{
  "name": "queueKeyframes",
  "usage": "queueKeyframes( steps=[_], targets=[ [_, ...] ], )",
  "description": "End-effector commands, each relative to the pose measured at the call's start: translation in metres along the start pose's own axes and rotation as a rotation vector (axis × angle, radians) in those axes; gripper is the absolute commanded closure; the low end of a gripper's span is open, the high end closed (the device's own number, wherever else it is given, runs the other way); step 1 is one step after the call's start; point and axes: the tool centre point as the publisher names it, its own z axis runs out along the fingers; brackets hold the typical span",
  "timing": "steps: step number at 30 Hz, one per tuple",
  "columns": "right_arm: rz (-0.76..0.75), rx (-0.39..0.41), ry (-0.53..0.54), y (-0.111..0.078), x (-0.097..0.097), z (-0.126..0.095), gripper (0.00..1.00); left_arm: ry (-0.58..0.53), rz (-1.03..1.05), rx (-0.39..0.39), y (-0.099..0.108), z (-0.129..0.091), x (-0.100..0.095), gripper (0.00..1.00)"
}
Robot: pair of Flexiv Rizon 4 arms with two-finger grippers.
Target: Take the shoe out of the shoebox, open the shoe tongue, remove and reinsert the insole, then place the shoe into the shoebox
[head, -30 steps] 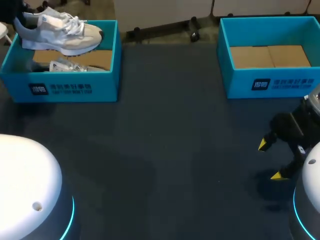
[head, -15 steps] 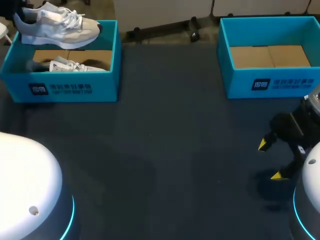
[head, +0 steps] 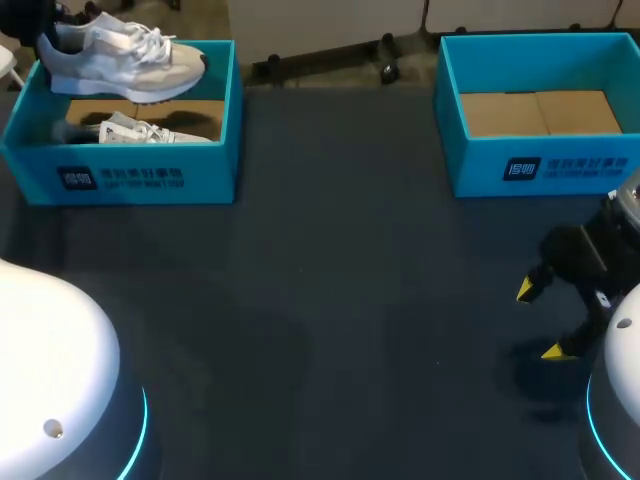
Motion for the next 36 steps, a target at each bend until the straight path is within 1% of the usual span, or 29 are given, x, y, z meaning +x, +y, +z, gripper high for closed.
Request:
queueKeyframes(
  steps=[1, 3, 5, 7, 8, 9, 12, 14, 17, 23, 26, 32, 36],
  targets=[
    [0.0, 0.003, -0.001, 0.0, 0.0, 0.001, 0.0, -0.002, 0.002, 0.007, 0.004, -0.001, 0.001, 1.0],
    [0.0, 0.003, -0.001, 0.0, 0.0, 0.001, 0.0, -0.002, 0.002, 0.007, 0.004, -0.001, 0.001, 1.0],
    [0.0, 0.003, -0.001, 0.0, 0.0, 0.001, 0.0, 0.013, 0.003, -0.002, 0.003, 0.0, -0.003, 1.0],
    [0.0, 0.003, -0.001, 0.0, 0.0, 0.001, 0.0, -0.003, 0.023, 0.027, 0.007, 0.006, -0.008, 1.0],
    [0.0, 0.003, -0.001, 0.0, 0.0, 0.001, 0.0, 0.018, 0.017, 0.024, 0.009, 0.011, -0.011, 1.0],
    [0.0, 0.003, -0.001, 0.0, 0.0, 0.001, 0.0, 0.007, 0.027, 0.042, 0.01, 0.014, -0.012, 1.0],
    [0.0, 0.003, -0.001, 0.0, 0.0, 0.001, 0.0, 0.013, 0.035, 0.059, 0.009, 0.022, -0.015, 1.0],
    [0.0, 0.003, -0.001, 0.0, 0.0, 0.001, 0.0, 0.02, 0.034, 0.068, 0.009, 0.027, -0.016, 1.0],
    [0.0, 0.003, -0.001, 0.0, 0.0, 0.001, 0.0, 0.025, 0.028, 0.063, 0.009, 0.029, -0.016, 1.0],
    [0.0, 0.003, -0.001, 0.0, 0.0, 0.001, 0.0, 0.036, 0.0, 0.077, 0.026, 0.04, -0.018, 1.0],
    [0.0, 0.003, -0.001, 0.0, 0.0, 0.001, 0.0, 0.048, -0.004, 0.086, 0.029, 0.05, -0.022, 1.0],
    [0.0, 0.003, -0.001, 0.0, 0.0, 0.001, 0.0, 0.051, -0.029, 0.109, 0.028, 0.068, -0.031, 1.0],
    [0.0, 0.003, -0.001, 0.0, 0.0, 0.001, 0.0, 0.045, -0.035, 0.117, 0.029, 0.073, -0.032, 1.0]
  ],
)
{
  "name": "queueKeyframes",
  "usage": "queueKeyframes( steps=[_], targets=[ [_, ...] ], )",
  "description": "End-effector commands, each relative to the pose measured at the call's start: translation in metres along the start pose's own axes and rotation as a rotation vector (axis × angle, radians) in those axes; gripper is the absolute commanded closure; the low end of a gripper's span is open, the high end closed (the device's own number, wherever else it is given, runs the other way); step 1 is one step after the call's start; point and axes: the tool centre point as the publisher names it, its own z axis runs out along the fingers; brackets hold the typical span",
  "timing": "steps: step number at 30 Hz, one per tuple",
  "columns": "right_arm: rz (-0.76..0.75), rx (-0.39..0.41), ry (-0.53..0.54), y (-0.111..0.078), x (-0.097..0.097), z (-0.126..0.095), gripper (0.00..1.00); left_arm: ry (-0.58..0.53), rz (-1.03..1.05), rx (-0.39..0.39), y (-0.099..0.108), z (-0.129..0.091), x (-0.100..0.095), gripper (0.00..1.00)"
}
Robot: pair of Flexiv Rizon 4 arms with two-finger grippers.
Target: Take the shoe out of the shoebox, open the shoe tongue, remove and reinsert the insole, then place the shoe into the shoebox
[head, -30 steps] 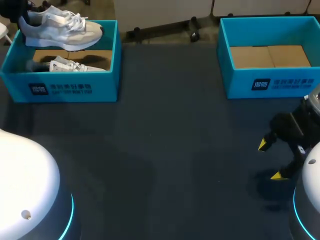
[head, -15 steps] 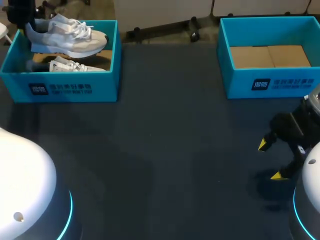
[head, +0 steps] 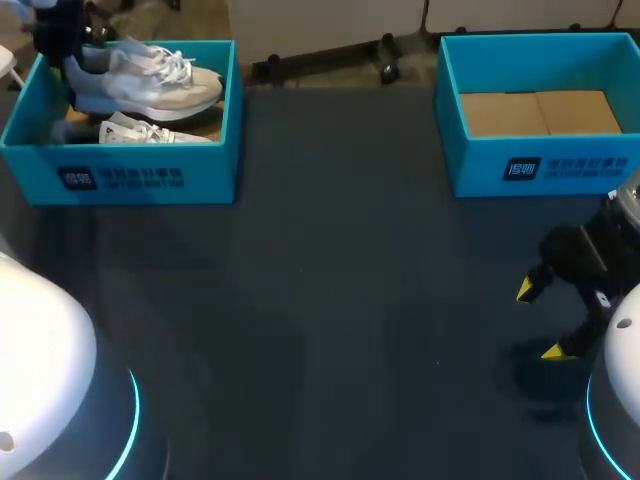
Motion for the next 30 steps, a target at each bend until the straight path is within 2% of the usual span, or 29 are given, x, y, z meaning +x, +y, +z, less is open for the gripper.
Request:
queueKeyframes(
  steps=[1, 12, 28, 30],
  targets=[
    [0.0, 0.003, -0.001, 0.0, 0.0, 0.001, 0.0, 0.001, -0.004, 0.032, 0.014, 0.008, -0.001, 1.0],
    [0.0, 0.003, -0.001, 0.0, 0.0, 0.001, 0.0, 0.003, 0.02, 0.058, 0.01, 0.026, -0.011, 1.0],
    [0.0, 0.003, -0.001, 0.0, 0.0, 0.001, 0.0, -0.019, 0.027, 0.065, 0.011, 0.035, -0.019, 1.0],
    [0.0, 0.003, -0.001, 0.0, 0.0, 0.001, 0.0, -0.019, 0.028, 0.067, 0.011, 0.036, -0.02, 0.96]
  ],
)
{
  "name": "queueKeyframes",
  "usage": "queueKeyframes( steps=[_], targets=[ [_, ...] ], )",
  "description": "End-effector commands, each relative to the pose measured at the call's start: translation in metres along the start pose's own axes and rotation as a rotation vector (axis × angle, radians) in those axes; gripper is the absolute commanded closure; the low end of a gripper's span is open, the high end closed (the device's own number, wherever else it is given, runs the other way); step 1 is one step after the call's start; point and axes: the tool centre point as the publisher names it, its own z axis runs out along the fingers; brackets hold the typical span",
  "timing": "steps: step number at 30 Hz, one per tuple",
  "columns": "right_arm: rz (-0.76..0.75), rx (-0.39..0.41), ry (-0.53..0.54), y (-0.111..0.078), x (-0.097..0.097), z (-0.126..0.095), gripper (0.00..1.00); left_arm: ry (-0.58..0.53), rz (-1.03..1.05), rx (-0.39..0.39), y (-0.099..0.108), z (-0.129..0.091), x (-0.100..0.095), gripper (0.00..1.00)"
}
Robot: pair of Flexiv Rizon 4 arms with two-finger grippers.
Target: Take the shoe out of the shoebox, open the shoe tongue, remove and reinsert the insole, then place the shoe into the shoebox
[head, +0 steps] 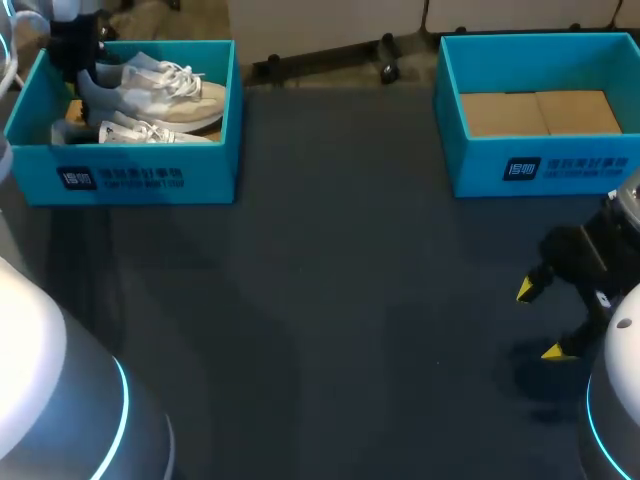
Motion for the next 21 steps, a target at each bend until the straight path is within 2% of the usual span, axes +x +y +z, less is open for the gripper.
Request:
queueKeyframes(
  steps=[1, 11, 12, 15, 16, 21],
  targets=[
    [0.0, 0.003, 0.0, 0.0, 0.0, 0.001, 0.0, 0.0, 0.003, 0.017, 0.008, 0.002, 0.0, 0.95],
    [0.0, 0.003, 0.0, 0.0, 0.0, 0.001, 0.0, -0.015, 0.0, 0.03, 0.006, 0.015, 0.002, 0.92],
    [0.0, 0.003, 0.0, 0.0, 0.0, 0.001, 0.0, -0.018, -0.001, 0.03, 0.006, 0.016, 0.003, 0.89],
    [0.0, 0.003, 0.0, 0.0, 0.0, 0.001, 0.0, -0.028, 0.001, 0.026, 0.005, 0.017, 0.004, 0.67],
    [0.0, 0.003, 0.0, 0.0, 0.0, 0.001, 0.0, -0.033, 0.003, 0.022, 0.005, 0.017, 0.005, 0.63],
    [0.0, 0.003, 0.0, 0.0, 0.0, 0.001, 0.0, -0.045, 0.01, -0.002, 0.003, 0.012, 0.006, 0.51]
  ],
)
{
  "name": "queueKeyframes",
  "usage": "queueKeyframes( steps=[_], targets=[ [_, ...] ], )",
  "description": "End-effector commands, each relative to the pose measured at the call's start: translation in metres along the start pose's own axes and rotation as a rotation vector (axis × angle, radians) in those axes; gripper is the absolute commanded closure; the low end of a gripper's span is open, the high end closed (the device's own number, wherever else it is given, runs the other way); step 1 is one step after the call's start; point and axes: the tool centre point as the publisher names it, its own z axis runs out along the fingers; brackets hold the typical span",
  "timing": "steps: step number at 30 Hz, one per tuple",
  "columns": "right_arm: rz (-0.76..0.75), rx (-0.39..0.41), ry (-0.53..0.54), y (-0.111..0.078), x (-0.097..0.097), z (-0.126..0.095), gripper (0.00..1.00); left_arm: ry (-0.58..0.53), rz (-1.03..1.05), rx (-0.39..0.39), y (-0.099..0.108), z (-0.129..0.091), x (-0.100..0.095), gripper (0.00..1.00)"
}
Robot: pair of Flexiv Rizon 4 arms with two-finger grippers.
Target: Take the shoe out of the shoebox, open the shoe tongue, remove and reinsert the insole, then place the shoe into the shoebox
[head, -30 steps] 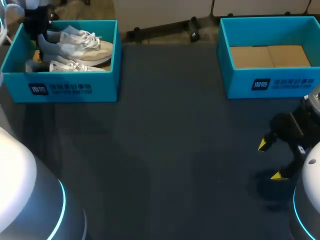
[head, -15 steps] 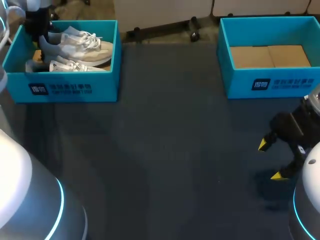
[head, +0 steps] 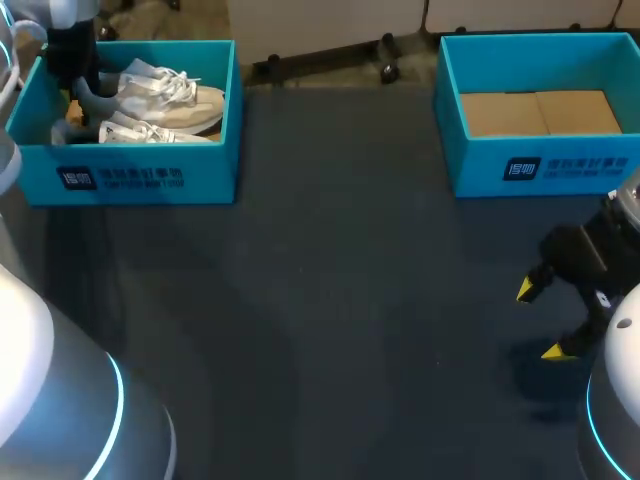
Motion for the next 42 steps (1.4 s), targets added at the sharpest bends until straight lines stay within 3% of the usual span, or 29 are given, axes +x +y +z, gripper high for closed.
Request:
queueKeyframes(
  steps=[1, 4, 8, 12, 13, 22, 27, 42],
  targets=[
    [0.0, 0.003, 0.0, 0.0, 0.0, 0.001, 0.0, -0.017, 0.002, -0.003, 0.001, -0.005, 0.002, 0.51],
    [0.0, 0.003, 0.0, 0.0, 0.0, 0.001, 0.0, -0.044, 0.0, -0.009, 0.0, -0.012, 0.003, 0.44],
    [0.0, 0.003, 0.0, 0.0, 0.0, 0.001, 0.0, -0.085, 0.007, -0.022, -0.003, -0.026, 0.004, 0.15],
    [0.0, 0.003, 0.0, 0.0, 0.0, 0.001, 0.0, -0.105, 0.013, -0.038, -0.006, -0.037, 0.003, 0.07],
    [0.0, 0.003, 0.0, 0.0, 0.0, 0.001, 0.0, -0.124, 0.017, -0.041, -0.007, -0.046, 0.002, 0.0],
    [0.0, 0.003, 0.0, 0.0, 0.0, 0.001, 0.0, -0.156, 0.027, -0.075, -0.02, -0.081, 0.004, 0.0],
    [0.0, 0.003, 0.0, 0.0, 0.0, 0.001, 0.0, -0.167, 0.027, -0.105, -0.044, -0.106, 0.005, 0.0],
    [0.0, 0.003, 0.0, 0.0, 0.0, 0.001, 0.0, -0.171, 0.032, -0.112, -0.107, -0.136, 0.005, 0.0]
  ],
)
